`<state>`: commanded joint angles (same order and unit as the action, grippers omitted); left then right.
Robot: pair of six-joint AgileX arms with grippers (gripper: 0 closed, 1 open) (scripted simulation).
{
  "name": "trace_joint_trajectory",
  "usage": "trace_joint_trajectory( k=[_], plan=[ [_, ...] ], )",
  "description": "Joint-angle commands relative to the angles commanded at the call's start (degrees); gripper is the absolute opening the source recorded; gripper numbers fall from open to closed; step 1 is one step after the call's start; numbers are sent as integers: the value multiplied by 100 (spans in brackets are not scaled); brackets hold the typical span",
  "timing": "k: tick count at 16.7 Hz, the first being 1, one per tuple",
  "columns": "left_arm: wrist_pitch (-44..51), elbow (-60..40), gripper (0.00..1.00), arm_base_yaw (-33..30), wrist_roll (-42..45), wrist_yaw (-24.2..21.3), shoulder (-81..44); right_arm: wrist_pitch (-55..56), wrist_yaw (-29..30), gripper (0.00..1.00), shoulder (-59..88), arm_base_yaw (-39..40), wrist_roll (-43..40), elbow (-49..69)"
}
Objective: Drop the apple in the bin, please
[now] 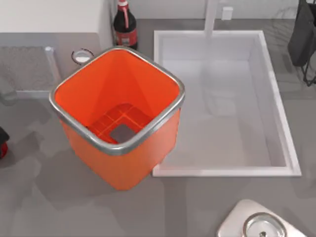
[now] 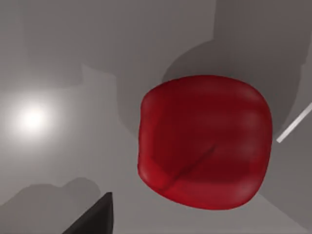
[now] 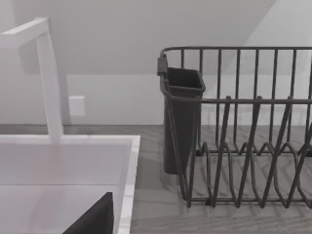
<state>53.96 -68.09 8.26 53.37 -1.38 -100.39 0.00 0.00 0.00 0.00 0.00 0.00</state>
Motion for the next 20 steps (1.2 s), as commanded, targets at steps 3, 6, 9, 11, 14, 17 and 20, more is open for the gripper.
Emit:
trace_joint_trajectory(
  k=[3, 6, 9, 11, 14, 17, 20],
  plan=[
    [200, -403, 100, 28, 291, 16, -357, 0, 0, 100, 0, 0, 0, 0],
    [210, -426, 100, 30, 307, 17, -375, 0, 0, 100, 0, 0, 0, 0],
    [191, -397, 100, 1, 300, 16, -348, 0, 0, 100, 0, 0, 0, 0],
    [104, -219, 100, 32, 318, 13, -267, 0, 0, 100, 0, 0, 0, 0],
    [-242, 212, 100, 92, 365, 10, -195, 0, 0, 100, 0, 0, 0, 0],
    [-740, 540, 100, 105, 379, 12, -387, 0, 0, 100, 0, 0, 0, 0],
    [-1140, 566, 100, 61, 343, 16, -781, 0, 0, 100, 0, 0, 0, 0]
  ],
)
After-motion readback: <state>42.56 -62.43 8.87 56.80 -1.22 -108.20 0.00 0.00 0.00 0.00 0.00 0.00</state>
